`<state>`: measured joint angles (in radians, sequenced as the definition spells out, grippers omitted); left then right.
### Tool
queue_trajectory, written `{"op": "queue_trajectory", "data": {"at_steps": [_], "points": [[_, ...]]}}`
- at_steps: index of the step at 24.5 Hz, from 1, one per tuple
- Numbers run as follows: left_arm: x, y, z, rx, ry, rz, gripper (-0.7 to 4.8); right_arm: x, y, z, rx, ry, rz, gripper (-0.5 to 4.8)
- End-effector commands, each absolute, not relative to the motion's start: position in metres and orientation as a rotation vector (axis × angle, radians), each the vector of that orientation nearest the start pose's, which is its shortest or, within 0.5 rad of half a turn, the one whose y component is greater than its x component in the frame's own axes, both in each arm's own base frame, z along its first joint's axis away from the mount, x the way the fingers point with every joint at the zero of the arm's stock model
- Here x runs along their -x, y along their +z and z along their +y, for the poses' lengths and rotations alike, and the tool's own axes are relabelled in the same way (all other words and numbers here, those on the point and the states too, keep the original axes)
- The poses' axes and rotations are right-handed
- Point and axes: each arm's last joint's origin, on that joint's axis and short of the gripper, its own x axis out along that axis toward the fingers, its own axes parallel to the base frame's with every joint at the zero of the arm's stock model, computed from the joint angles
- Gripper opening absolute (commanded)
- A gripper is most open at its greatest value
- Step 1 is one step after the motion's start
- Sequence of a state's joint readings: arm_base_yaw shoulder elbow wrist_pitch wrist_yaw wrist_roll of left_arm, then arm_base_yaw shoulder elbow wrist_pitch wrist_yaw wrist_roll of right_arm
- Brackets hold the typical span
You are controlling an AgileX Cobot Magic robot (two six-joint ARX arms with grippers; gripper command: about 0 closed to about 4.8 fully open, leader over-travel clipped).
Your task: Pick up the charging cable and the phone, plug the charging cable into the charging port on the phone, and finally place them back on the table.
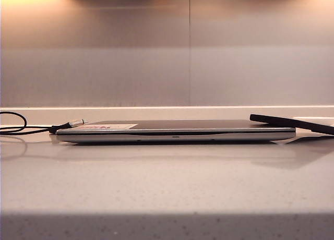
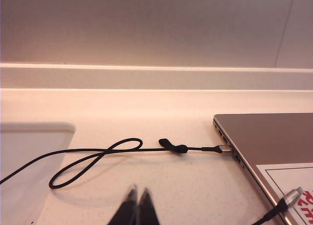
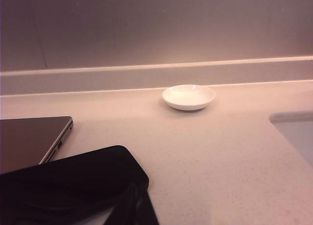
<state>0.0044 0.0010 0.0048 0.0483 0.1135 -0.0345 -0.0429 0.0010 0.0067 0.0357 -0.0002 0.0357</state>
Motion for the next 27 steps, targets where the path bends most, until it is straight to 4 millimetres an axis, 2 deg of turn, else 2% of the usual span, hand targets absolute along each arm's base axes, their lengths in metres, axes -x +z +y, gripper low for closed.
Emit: {"op": "queue_trajectory", "data": {"at_steps": [1, 8, 14, 21, 25, 27], "points": [[-0.097, 0.173, -0.003, 0.029, -0.114, -0.070, -0.06, -0.097, 0.171, -0.004, -0.055, -0.040, -0.066, -0.06], [-0.097, 0.174, -0.003, 0.035, -0.114, -0.079, -0.06, -0.096, 0.174, -0.004, -0.058, -0.040, -0.074, -0.06], [-0.089, 0.206, -0.003, 0.085, -0.125, -0.237, -0.06, -0.085, 0.218, -0.004, -0.056, -0.045, -0.170, -0.06], [-0.082, 0.237, -0.003, 0.089, -0.129, -0.303, -0.06, -0.074, 0.264, -0.003, -0.055, -0.038, -0.220, -0.06], [-0.093, 0.252, -0.003, 0.093, -0.127, -0.240, -0.06, -0.080, 0.297, -0.002, -0.051, 0.004, -0.213, -0.06], [-0.100, 0.256, -0.003, 0.095, -0.125, -0.211, -0.06, -0.085, 0.305, -0.001, -0.048, 0.036, -0.199, -0.06]]}}
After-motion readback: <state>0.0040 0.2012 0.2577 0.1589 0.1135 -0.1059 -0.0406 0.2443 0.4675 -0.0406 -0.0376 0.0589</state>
